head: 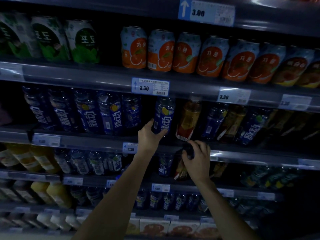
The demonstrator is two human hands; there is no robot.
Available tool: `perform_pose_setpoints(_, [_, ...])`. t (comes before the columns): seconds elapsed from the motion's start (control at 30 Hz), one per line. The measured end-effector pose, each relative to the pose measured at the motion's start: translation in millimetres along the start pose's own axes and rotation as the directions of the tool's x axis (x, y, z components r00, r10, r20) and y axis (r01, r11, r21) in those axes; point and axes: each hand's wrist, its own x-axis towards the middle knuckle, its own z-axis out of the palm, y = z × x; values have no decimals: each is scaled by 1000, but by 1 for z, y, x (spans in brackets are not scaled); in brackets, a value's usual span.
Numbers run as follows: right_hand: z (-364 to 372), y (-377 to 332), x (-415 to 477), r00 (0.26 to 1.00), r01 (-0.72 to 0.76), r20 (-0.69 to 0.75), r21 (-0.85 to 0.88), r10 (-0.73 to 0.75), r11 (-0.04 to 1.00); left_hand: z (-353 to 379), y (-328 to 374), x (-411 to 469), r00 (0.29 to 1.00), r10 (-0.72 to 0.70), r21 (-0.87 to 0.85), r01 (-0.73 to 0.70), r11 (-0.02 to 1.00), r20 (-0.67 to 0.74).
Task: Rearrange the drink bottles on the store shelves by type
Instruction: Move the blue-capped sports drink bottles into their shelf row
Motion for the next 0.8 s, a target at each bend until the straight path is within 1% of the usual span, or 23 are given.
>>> perform_pose_setpoints(0.1, [0,-1,0,1000,1,-2,3,-1,1000,-2,0,-1,1000,0,7,0,1000,4])
perform_pose_setpoints(0.23, [-1,-1,-1,1000,4,-6,23,-4,1000,-3,0,-2,1000,4,-50,-3,999,10])
perform_pose_setpoints(0.37, [-3,-1,-3,1000,9,18,16,-9,1000,-5,2,-3,1000,-5,-31,6,999,23])
perform_pose_setpoints(0.5, [-3,-1,-4,999,27,22,24,-28,999,-10,7,-6,999,24,-25,-23,999,26])
perform_pose_setpoints(0.57, [-1,-1,-10,1000,24,15,45,-25,999,-13,5,-14,999,49,-32,-50,998,-22])
perform_pose_setpoints(0.7, [8,-4,-31,997,36,-65,88,-30,995,-23,-3,-38,983,97,-170,-124,978,-156])
perform_pose_setpoints(0.8, [19,-10,-47,997,13,-73,136,-3,991,-29,-10,-58,969,135,-236,-183,954,-206])
